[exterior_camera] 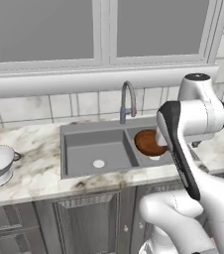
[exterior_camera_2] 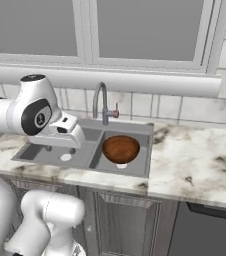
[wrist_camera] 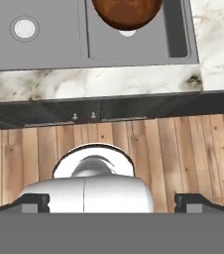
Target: Place the colander in the left basin and the bowl in the right basin of the sink.
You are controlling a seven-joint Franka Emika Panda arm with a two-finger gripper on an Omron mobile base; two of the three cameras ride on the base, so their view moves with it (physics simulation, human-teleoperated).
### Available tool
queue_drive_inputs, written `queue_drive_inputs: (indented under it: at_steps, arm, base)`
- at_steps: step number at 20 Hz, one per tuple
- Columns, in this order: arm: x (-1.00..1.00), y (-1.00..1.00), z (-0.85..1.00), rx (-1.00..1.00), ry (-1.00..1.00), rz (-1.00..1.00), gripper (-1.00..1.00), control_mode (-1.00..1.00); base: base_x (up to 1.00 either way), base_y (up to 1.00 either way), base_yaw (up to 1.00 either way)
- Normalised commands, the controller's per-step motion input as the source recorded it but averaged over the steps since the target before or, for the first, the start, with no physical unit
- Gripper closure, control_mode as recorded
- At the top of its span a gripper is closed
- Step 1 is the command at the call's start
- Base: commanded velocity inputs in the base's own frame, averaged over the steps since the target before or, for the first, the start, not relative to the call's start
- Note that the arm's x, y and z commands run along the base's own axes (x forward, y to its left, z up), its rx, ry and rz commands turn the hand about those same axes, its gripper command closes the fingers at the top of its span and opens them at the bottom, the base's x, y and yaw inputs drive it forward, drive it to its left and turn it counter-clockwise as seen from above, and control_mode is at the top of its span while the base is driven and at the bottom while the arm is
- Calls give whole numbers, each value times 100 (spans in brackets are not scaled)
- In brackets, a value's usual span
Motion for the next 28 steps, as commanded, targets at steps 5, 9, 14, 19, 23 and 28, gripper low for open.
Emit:
queue_drive_inputs:
  at_steps: [5, 9, 14, 19, 23, 28]
  arm:
    - [0, 0, 0, 0, 0, 0, -100, 100]
    - [0, 0, 0, 0, 0, 0, -100, 100]
    - [0, 0, 0, 0, 0, 0, -100, 100]
    - [0, 0, 0, 0, 0, 0, -100, 100]
    - [0, 0, 0, 0, 0, 0, -100, 100]
    - [0, 0, 0, 0, 0, 0, -100, 100]
  base:
    - [-33, 91, 0]
    - [-1, 91, 0]
    - [4, 67, 0]
    - [28, 35, 0]
    - [40, 45, 0]
    - [45, 37, -1]
